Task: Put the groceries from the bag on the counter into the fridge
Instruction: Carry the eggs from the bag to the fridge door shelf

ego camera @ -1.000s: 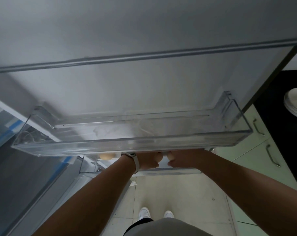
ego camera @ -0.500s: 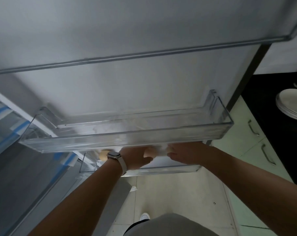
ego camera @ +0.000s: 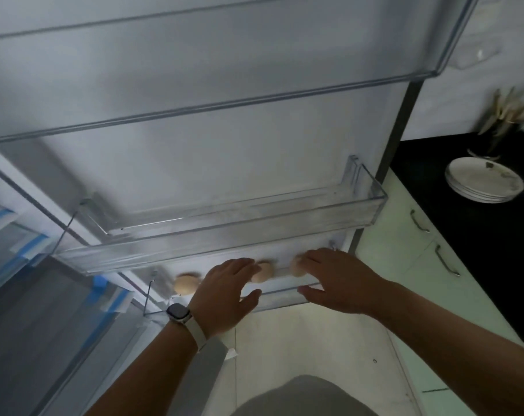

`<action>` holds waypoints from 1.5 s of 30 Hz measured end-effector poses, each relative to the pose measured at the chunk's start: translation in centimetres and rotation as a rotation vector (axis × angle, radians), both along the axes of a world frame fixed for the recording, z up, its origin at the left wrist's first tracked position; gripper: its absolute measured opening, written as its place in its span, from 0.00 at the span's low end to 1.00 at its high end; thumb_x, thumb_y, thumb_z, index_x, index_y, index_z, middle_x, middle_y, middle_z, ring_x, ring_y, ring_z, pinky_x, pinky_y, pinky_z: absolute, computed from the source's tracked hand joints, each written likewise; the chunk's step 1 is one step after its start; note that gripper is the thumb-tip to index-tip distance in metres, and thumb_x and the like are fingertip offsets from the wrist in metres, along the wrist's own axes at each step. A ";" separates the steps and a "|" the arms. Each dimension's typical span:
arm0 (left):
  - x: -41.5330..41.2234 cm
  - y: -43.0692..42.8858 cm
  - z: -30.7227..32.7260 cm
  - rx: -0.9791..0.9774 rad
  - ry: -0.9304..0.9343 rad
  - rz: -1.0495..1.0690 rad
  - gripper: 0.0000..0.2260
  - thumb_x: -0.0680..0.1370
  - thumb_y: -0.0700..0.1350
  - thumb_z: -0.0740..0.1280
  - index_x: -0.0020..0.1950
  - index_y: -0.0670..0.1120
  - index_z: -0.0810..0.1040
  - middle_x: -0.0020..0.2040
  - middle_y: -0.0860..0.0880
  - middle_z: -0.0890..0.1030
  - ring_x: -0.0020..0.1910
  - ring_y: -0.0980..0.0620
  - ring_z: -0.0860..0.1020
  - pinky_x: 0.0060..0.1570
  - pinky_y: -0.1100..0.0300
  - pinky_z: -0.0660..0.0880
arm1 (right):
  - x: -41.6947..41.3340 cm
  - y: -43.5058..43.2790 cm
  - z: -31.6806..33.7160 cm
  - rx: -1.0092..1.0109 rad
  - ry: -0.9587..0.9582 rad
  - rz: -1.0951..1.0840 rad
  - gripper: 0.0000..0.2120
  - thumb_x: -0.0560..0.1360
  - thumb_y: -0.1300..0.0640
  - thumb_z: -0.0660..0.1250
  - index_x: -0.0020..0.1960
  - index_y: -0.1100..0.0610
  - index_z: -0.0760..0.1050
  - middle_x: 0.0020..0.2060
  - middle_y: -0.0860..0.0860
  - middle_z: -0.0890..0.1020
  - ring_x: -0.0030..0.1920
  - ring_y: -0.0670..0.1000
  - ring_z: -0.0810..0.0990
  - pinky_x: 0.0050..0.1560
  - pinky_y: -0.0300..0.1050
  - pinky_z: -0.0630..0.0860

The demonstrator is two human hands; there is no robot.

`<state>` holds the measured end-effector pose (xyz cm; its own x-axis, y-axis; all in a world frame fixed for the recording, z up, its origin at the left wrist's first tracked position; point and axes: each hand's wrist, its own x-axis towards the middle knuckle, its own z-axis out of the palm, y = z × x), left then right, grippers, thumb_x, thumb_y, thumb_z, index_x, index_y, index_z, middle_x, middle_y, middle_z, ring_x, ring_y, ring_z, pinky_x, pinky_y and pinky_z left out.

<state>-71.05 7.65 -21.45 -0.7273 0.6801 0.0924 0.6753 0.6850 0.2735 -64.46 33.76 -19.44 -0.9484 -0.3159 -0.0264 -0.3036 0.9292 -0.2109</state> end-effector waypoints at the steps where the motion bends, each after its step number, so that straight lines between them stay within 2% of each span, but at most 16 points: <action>1: 0.2 -0.3 0.1 0.008 0.015 -0.024 0.21 0.77 0.58 0.59 0.67 0.52 0.76 0.66 0.52 0.77 0.64 0.51 0.76 0.61 0.53 0.71 | 0.4 -0.4 0.0 0.019 0.020 -0.010 0.27 0.76 0.37 0.53 0.66 0.52 0.73 0.61 0.48 0.77 0.57 0.49 0.75 0.55 0.45 0.74; 3: 0.6 -0.8 0.2 0.010 0.038 -0.072 0.21 0.77 0.58 0.58 0.66 0.52 0.76 0.66 0.51 0.77 0.63 0.50 0.76 0.60 0.53 0.72 | 1.2 -1.3 0.3 0.058 0.023 -0.038 0.26 0.77 0.38 0.54 0.65 0.53 0.74 0.62 0.50 0.77 0.59 0.51 0.76 0.56 0.49 0.76; 5: 1.0 -1.7 0.4 0.014 0.044 -0.109 0.21 0.77 0.58 0.58 0.66 0.52 0.76 0.66 0.51 0.77 0.63 0.50 0.76 0.60 0.52 0.72 | 2.2 -2.5 0.5 0.091 0.049 -0.066 0.25 0.77 0.39 0.55 0.63 0.54 0.76 0.60 0.51 0.79 0.57 0.54 0.78 0.53 0.52 0.78; 8: 1.5 -3.1 0.5 0.034 0.058 -0.154 0.20 0.78 0.58 0.58 0.66 0.52 0.76 0.65 0.50 0.78 0.63 0.49 0.76 0.60 0.51 0.73 | 4.2 -4.5 1.0 0.090 0.087 -0.143 0.23 0.76 0.40 0.59 0.60 0.54 0.78 0.57 0.53 0.82 0.55 0.55 0.81 0.48 0.52 0.81; 12: 2.1 -4.8 0.8 0.103 0.115 -0.212 0.20 0.77 0.57 0.60 0.63 0.50 0.79 0.61 0.49 0.81 0.59 0.47 0.78 0.58 0.50 0.73 | 6.7 -7.0 1.5 0.101 0.092 -0.243 0.23 0.76 0.40 0.59 0.62 0.54 0.78 0.57 0.53 0.81 0.55 0.56 0.81 0.50 0.52 0.80; 18: 2.8 -5.6 1.4 0.232 0.171 -0.392 0.19 0.78 0.56 0.62 0.63 0.47 0.80 0.62 0.46 0.80 0.61 0.44 0.78 0.60 0.48 0.73 | 11.9 -10.8 2.2 0.096 0.134 -0.466 0.24 0.77 0.40 0.58 0.64 0.54 0.78 0.60 0.54 0.81 0.60 0.55 0.79 0.55 0.50 0.76; 24: 6.8 -4.1 3.3 0.284 0.171 -0.585 0.19 0.79 0.55 0.62 0.64 0.47 0.79 0.63 0.46 0.80 0.63 0.45 0.76 0.61 0.48 0.72 | 18.2 -13.1 3.5 0.126 0.166 -0.660 0.24 0.78 0.42 0.57 0.65 0.55 0.77 0.61 0.54 0.81 0.61 0.56 0.78 0.56 0.53 0.78; 30: 10.6 -1.6 3.9 0.241 0.150 -0.797 0.18 0.78 0.54 0.61 0.64 0.49 0.79 0.64 0.47 0.79 0.64 0.46 0.76 0.61 0.48 0.73 | 24.9 -14.6 5.0 0.179 0.141 -0.868 0.25 0.77 0.40 0.55 0.66 0.52 0.76 0.62 0.51 0.80 0.63 0.55 0.77 0.60 0.53 0.75; 37: 18.9 2.5 5.5 0.232 0.111 -1.040 0.19 0.78 0.55 0.59 0.63 0.50 0.79 0.64 0.49 0.79 0.64 0.47 0.75 0.63 0.49 0.72 | 36.0 -16.7 6.4 0.205 0.133 -1.136 0.25 0.77 0.39 0.55 0.64 0.51 0.77 0.61 0.50 0.80 0.63 0.54 0.78 0.61 0.53 0.74; 45: 35.2 3.7 7.5 0.217 0.137 -1.346 0.20 0.79 0.55 0.57 0.64 0.49 0.79 0.64 0.49 0.79 0.64 0.47 0.75 0.63 0.50 0.72 | 52.9 -23.2 7.4 0.216 0.133 -1.457 0.24 0.77 0.38 0.54 0.65 0.50 0.76 0.62 0.49 0.80 0.63 0.54 0.77 0.62 0.52 0.74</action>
<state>-35.85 11.36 -13.97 0.5009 0.8104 0.3039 0.8090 -0.5632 0.1685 -11.56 10.53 -12.06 -0.4182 0.8936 0.1629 0.8975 0.4341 -0.0777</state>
